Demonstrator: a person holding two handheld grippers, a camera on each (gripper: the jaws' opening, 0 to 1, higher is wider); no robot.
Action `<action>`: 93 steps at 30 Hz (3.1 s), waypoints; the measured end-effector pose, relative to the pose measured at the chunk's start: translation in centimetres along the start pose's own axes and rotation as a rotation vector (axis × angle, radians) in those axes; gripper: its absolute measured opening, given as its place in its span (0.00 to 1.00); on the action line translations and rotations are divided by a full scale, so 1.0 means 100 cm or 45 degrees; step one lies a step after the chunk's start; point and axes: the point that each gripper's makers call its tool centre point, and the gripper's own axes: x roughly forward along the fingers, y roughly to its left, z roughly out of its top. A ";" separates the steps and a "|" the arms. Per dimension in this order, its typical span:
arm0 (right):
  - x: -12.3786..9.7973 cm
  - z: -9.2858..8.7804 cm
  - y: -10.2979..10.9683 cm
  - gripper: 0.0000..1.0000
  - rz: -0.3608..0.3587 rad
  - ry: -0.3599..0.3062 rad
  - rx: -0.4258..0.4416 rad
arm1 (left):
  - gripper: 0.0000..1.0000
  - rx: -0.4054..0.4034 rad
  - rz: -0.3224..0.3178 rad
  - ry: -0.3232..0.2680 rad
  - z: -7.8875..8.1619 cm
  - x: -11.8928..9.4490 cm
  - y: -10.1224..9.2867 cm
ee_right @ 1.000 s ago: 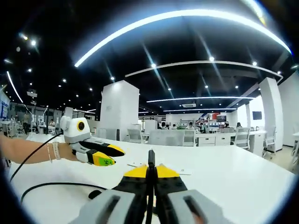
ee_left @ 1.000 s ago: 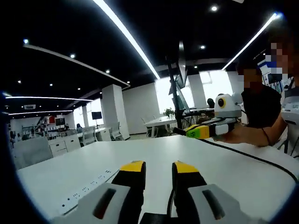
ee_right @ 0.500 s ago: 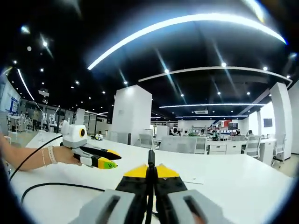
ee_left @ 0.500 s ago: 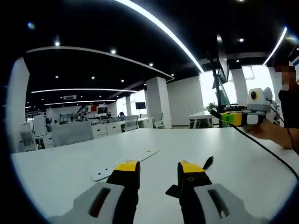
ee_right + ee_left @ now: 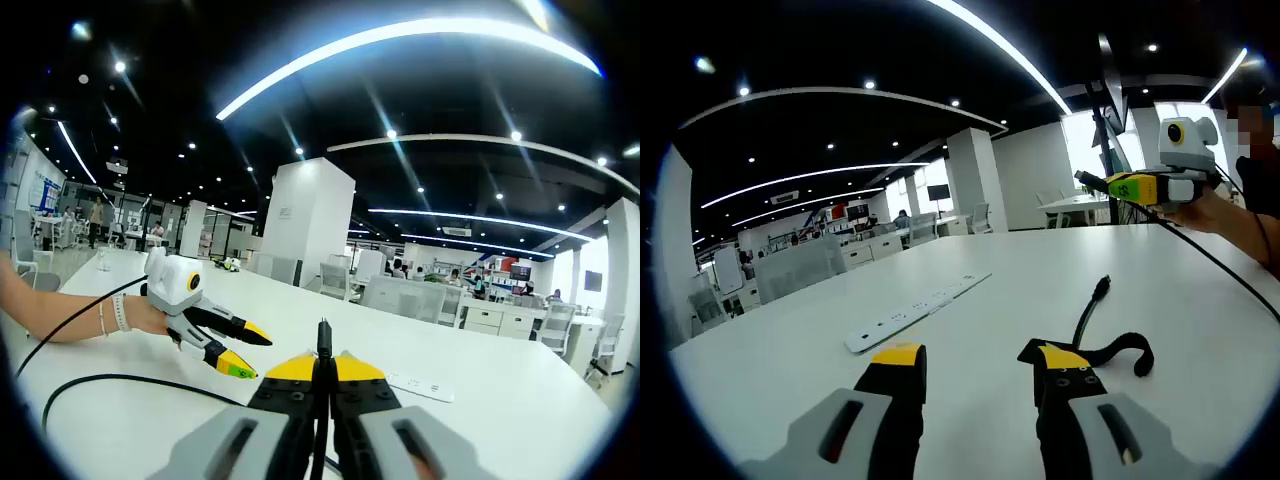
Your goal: Find the charging cable on the desk, coil it up and secure with Velcro.
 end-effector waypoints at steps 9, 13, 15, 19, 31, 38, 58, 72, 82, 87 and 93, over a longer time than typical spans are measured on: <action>0.032 -0.009 0.024 0.05 0.203 0.063 0.032 | 0.43 -0.030 -0.041 -0.027 0.005 -0.001 -0.004; 0.039 -0.016 0.034 0.05 0.296 0.080 0.002 | 0.42 -0.090 -0.160 -0.168 0.026 -0.008 -0.018; 0.045 -0.018 0.037 0.05 0.345 0.086 0.020 | 0.42 -0.113 -0.182 -0.224 0.034 -0.013 -0.020; 0.052 -0.024 0.046 0.05 0.409 0.093 0.039 | 0.39 -0.173 -0.266 -0.269 0.038 -0.018 -0.029; 0.058 -0.047 0.074 0.05 0.565 0.130 -0.130 | 0.32 -0.137 -0.447 -0.358 0.041 -0.021 -0.045; 0.069 -0.055 0.076 0.05 0.544 0.218 -0.339 | 0.22 0.265 -0.262 -0.228 0.023 -0.020 -0.025; 0.076 -0.059 0.087 0.05 0.478 0.379 -0.800 | 0.09 1.089 -0.197 0.172 0.005 -0.003 -0.051; 0.062 -0.037 0.072 0.17 0.480 0.212 -0.473 | 0.06 0.977 -0.240 0.212 -0.004 -0.007 -0.043; 0.027 -0.085 -0.018 0.15 0.322 0.312 -0.164 | 0.06 0.910 -0.256 0.289 -0.018 -0.010 -0.036; 0.034 -0.114 0.011 0.15 0.418 0.415 -0.151 | 0.06 0.723 -0.303 0.327 -0.023 -0.018 -0.040; 0.038 -0.117 0.019 0.08 0.440 0.424 -0.044 | 0.06 0.636 -0.265 0.396 -0.030 -0.026 -0.027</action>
